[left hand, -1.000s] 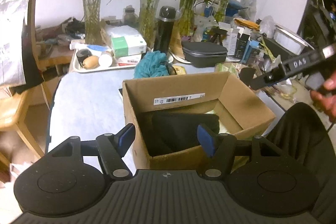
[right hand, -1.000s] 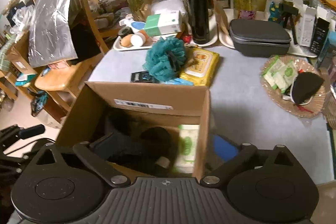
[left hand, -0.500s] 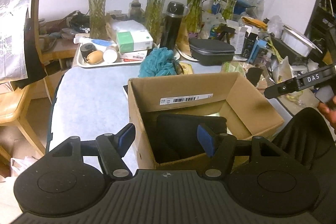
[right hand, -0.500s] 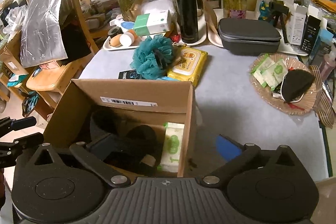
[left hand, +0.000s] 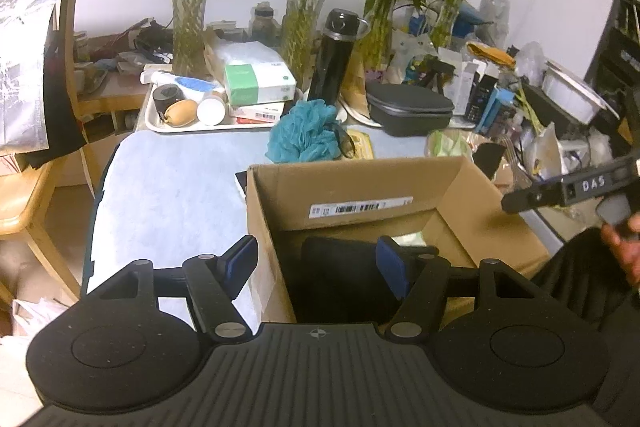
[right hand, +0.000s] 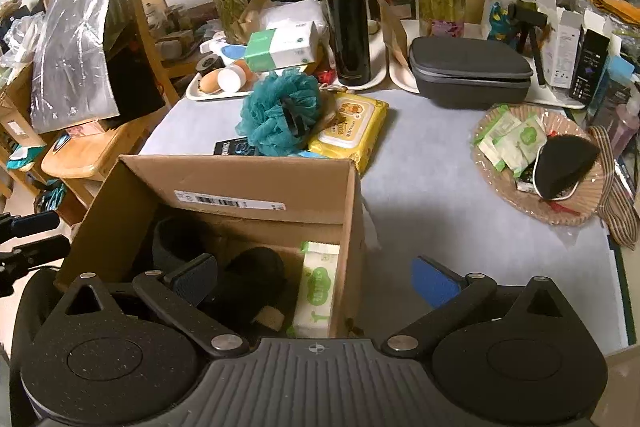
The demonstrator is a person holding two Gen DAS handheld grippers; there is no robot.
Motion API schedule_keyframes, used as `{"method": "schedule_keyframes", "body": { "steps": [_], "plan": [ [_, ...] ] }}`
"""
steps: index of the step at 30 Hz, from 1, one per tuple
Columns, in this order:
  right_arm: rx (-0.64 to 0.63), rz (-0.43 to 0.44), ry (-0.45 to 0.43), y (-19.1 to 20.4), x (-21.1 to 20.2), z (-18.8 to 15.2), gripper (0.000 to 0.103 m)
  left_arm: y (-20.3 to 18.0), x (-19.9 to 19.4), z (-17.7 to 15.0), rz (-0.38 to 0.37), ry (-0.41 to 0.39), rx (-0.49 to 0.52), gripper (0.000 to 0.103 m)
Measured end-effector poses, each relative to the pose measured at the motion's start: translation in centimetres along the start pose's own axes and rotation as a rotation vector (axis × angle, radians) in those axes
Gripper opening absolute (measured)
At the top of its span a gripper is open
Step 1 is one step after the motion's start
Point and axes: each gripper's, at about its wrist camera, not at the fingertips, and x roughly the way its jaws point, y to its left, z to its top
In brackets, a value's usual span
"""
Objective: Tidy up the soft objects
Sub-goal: 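Withdraw both open tools from the box, then move the left tool down toward the small black box by the teal puff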
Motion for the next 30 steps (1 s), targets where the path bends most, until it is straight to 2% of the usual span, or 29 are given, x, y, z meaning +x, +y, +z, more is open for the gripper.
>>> {"method": "schedule_keyframes", "body": {
  "steps": [9, 18, 30],
  "plan": [
    [-0.003, -0.005, -0.022, -0.7, 1.4, 1.6, 0.103, 0.3, 2.0, 1.4, -0.010, -0.003, 0.013, 0.065],
    [-0.009, -0.031, -0.039, -1.5, 2.7, 4.4, 0.103, 1.2, 3.4, 4.6, -0.016, -0.056, 0.013, 0.065],
    [-0.021, -0.054, -0.108, -2.9, 4.1, 6.6, 0.103, 3.8, 5.1, 7.2, -0.051, -0.078, 0.115, 0.065]
  ]
}}
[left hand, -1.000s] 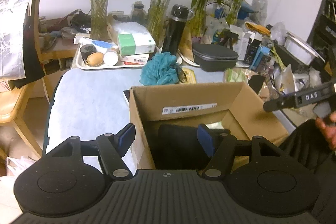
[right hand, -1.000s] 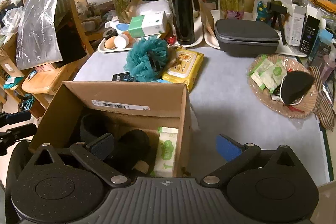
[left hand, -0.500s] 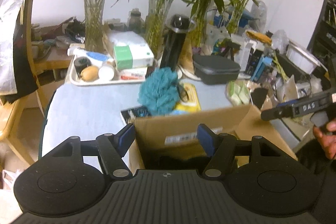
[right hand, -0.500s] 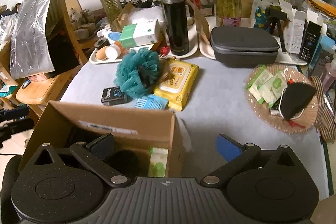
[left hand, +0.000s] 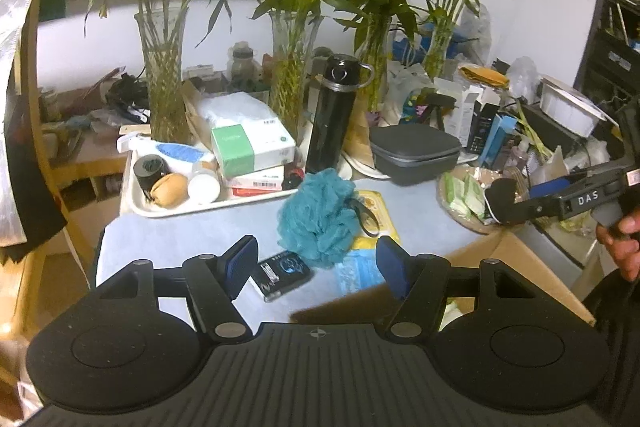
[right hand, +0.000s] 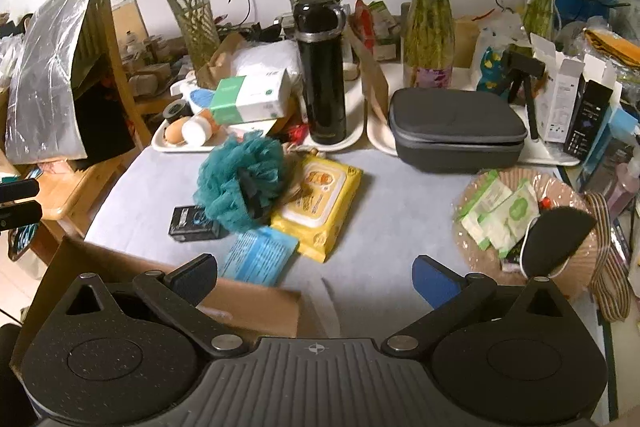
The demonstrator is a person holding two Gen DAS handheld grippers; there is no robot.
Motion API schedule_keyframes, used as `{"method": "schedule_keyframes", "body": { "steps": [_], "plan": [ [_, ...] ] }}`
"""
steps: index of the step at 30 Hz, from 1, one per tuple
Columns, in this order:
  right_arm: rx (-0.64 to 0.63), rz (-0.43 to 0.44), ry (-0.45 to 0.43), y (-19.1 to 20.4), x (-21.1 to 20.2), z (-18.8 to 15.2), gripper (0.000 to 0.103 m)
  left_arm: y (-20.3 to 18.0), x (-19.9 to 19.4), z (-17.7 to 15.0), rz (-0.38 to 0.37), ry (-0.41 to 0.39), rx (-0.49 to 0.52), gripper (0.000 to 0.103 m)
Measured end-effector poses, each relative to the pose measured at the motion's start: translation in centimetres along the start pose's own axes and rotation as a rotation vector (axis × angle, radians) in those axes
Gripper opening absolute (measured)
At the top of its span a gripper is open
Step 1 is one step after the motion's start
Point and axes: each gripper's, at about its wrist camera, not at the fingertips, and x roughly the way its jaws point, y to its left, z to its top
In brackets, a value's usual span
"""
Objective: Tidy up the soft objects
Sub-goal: 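Move the left tool down toward the small black box by the teal puff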
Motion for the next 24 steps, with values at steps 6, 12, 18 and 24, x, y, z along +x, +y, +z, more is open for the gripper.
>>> {"method": "schedule_keyframes", "body": {
  "steps": [6, 12, 18, 24],
  "plan": [
    [0.019, 0.004, -0.013, -1.5, 1.6, 0.4, 0.103, 2.2, 2.3, 0.3, -0.024, 0.033, 0.019, 0.065],
    [0.027, 0.014, -0.021, -3.2, 3.4, 0.4, 0.103, 4.6, 5.4, -0.3, -0.052, 0.082, 0.041, 0.065],
    [0.073, 0.014, -0.011, -4.7, 6.0, 0.1, 0.103, 6.5, 9.1, -1.0, -0.151, 0.143, 0.065, 0.064],
    [0.084, 0.002, 0.011, -5.2, 8.1, 0.2, 0.103, 7.4, 12.8, -1.2, -0.193, 0.186, 0.124, 0.064]
  ]
}}
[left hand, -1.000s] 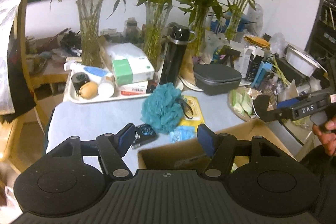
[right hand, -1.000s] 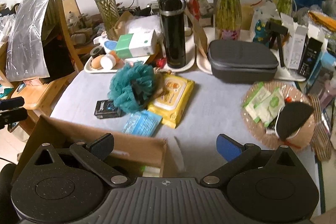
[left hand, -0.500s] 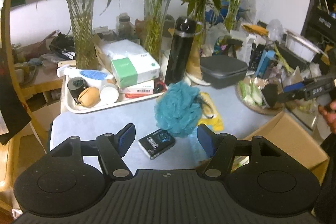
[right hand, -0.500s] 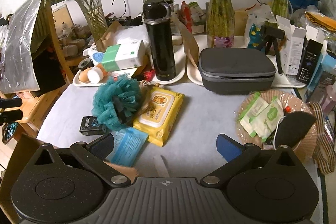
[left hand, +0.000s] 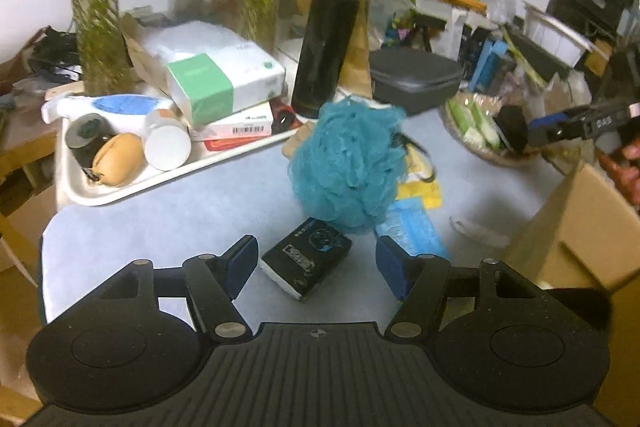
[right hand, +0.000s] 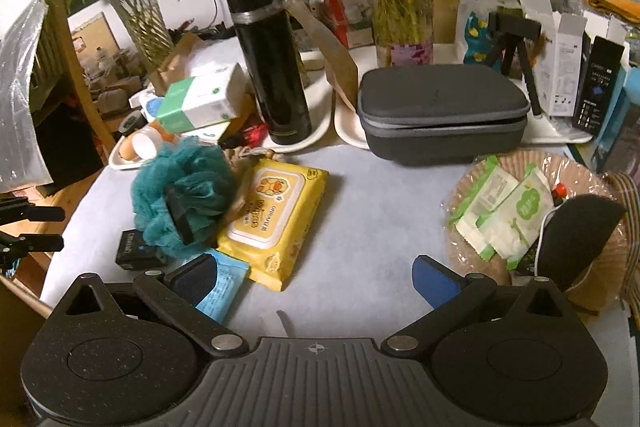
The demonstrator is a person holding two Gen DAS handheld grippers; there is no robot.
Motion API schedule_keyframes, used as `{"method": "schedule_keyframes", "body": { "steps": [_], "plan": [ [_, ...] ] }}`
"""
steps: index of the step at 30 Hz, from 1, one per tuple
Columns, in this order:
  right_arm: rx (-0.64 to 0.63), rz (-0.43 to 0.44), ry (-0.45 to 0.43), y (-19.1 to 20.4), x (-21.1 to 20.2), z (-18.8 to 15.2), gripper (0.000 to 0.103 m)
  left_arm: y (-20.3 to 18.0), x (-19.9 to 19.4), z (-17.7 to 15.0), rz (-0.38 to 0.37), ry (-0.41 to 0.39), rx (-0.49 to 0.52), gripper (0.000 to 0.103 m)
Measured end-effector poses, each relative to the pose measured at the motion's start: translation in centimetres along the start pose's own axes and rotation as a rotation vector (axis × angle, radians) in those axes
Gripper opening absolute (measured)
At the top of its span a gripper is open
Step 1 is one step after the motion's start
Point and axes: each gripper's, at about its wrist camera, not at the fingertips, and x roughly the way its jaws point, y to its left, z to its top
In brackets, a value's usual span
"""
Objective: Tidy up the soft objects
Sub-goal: 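Move the left tool down toward the small black box by the teal puff, then grasp the small black tissue pack with the left tool and lift it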
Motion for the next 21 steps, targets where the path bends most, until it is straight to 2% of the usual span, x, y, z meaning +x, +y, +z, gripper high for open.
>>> {"method": "schedule_keyframes", "body": {
  "steps": [6, 12, 17, 21],
  "plan": [
    [0.029, -0.018, 0.017, -0.9, 1.6, 0.4, 0.103, 1.6, 3.7, 0.1, -0.035, 0.055, 0.015, 0.064],
    [0.052, -0.021, 0.038, -1.4, 2.7, 0.6, 0.103, 0.9, 6.9, -0.2, -0.075, 0.103, 0.098, 0.065],
    [0.022, -0.023, 0.055, -1.0, 3.5, 0.5, 0.103, -0.2, 8.7, -0.4, -0.016, 0.119, 0.223, 0.064],
    [0.025, -0.020, 0.062, -1.1, 3.7, 0.5, 0.103, -0.4, 9.4, -0.2, -0.018, 0.137, 0.294, 0.064]
  ]
}}
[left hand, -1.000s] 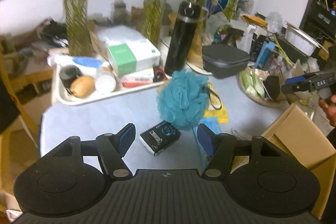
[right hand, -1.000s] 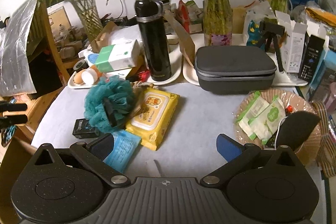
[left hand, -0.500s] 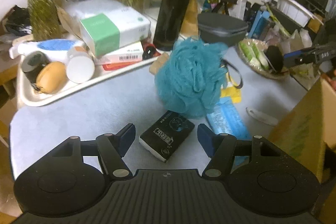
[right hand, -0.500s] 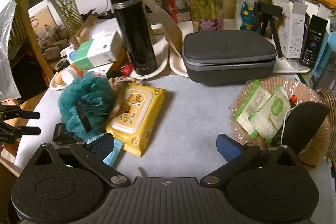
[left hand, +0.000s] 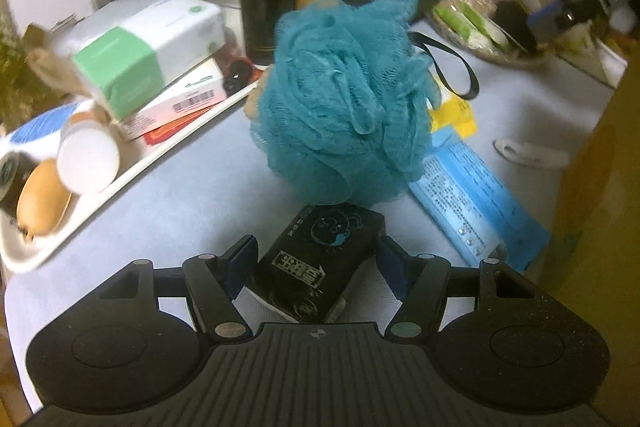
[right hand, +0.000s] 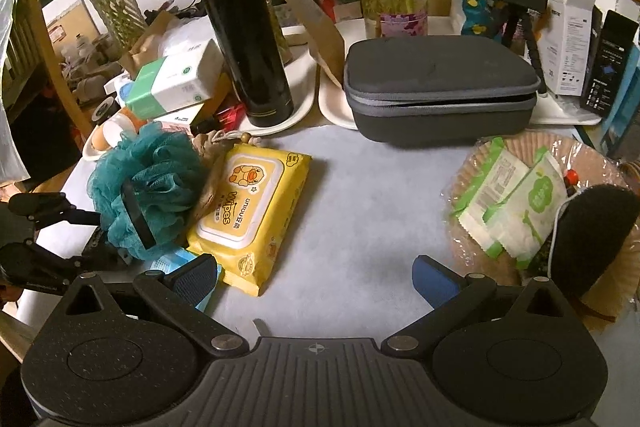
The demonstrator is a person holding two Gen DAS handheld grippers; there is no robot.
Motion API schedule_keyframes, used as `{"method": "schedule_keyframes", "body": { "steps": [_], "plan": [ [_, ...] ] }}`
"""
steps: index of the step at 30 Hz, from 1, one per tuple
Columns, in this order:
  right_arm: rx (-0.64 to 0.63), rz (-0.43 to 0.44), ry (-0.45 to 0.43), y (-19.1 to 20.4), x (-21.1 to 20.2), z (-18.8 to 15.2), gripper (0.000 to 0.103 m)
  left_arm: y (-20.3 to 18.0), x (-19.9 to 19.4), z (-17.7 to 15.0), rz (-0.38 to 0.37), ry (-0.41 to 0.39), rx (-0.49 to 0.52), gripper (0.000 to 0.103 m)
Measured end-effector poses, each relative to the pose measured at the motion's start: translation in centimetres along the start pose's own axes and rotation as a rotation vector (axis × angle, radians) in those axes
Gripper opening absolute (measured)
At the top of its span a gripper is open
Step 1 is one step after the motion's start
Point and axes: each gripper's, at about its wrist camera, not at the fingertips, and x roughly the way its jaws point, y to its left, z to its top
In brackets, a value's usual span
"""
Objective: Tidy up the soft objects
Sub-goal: 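Grasp the small black tissue pack with the left tool and lift it, then grasp the teal mesh bath puff with the right tool while the left tool holds the black pack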
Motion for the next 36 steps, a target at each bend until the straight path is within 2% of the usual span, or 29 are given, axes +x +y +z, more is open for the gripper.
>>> {"method": "schedule_keyframes", "body": {
  "steps": [4, 8, 11, 12, 15, 19, 22, 24, 29, 33, 36],
  "plan": [
    [0.007, 0.001, 0.007, 0.0, 0.1, 0.0, 0.103, 0.6, 0.4, 0.6, 0.011, 0.020, 0.019, 0.064],
    [0.009, 0.001, 0.012, -0.1, 0.3, 0.0, 0.103, 1.3, 1.4, 0.6, -0.044, 0.085, -0.026, 0.064],
    [0.011, 0.011, 0.014, -0.2, 0.4, 0.0, 0.103, 1.2, 1.2, 0.1, -0.024, 0.073, -0.053, 0.060],
    [0.010, 0.012, 0.014, -0.2, 0.4, 0.0, 0.103, 1.2, 1.0, 0.0, -0.015, 0.066, -0.072, 0.053],
    [0.004, 0.012, 0.011, -0.3, 0.6, 0.1, 0.103, 1.1, 0.3, -0.2, -0.023, 0.069, -0.111, 0.051],
    [-0.002, 0.022, 0.004, -0.4, 0.8, 0.2, 0.103, 0.1, -0.4, -0.6, 0.068, 0.085, -0.101, 0.050],
    [-0.018, 0.038, -0.009, -0.2, 0.8, 0.2, 0.103, 0.4, -1.9, -1.1, 0.128, 0.060, -0.207, 0.050],
    [-0.035, 0.053, -0.021, 0.1, 0.9, 0.3, 0.103, 0.8, -3.0, -1.3, 0.140, 0.030, -0.287, 0.050],
    [-0.109, 0.108, -0.057, 1.0, 1.0, 0.5, 0.103, 0.6, -5.2, -2.1, 0.223, -0.038, -0.425, 0.050],
    [-0.169, 0.186, -0.081, 1.7, 1.5, 1.1, 0.103, 0.8, -6.5, -3.4, 0.259, -0.105, -0.550, 0.050],
    [-0.198, 0.267, -0.090, 2.1, 2.2, 1.7, 0.102, 0.5, -7.0, -4.1, 0.285, -0.144, -0.585, 0.050]
  ]
}}
